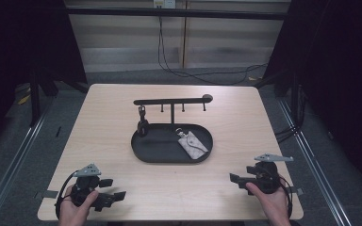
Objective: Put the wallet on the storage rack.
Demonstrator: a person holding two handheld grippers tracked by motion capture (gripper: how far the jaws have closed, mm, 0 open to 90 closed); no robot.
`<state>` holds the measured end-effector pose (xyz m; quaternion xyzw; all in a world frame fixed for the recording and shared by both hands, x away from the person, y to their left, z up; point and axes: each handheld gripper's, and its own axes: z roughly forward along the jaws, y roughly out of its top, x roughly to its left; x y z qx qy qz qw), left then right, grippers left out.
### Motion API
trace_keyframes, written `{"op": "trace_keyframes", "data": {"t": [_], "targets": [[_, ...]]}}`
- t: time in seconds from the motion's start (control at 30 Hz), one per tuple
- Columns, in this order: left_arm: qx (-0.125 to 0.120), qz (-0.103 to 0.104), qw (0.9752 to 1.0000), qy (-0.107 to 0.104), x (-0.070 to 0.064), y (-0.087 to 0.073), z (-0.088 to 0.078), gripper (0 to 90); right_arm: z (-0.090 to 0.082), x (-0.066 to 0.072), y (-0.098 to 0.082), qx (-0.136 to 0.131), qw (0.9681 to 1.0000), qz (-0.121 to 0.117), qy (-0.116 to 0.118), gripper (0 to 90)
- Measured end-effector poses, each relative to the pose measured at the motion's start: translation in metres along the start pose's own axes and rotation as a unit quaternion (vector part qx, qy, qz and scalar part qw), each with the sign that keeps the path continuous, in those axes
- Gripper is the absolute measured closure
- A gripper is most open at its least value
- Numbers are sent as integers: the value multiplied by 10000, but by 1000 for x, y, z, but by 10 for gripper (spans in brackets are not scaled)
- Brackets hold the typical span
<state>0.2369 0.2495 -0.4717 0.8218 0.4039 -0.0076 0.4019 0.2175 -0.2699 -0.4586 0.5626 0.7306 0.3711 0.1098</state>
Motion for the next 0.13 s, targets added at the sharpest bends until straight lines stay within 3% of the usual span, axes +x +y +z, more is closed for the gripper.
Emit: {"op": "trace_keyframes", "data": {"t": [0.03,0.13], "targets": [[-5,-24,10000,-16,0,0,-1,209,0,-3,-4,-44,9999,-29,-114,183],[-5,19,10000,-32,1,0,-3,208,0,-7,-6,-29,9999,66,-125,180]]}}
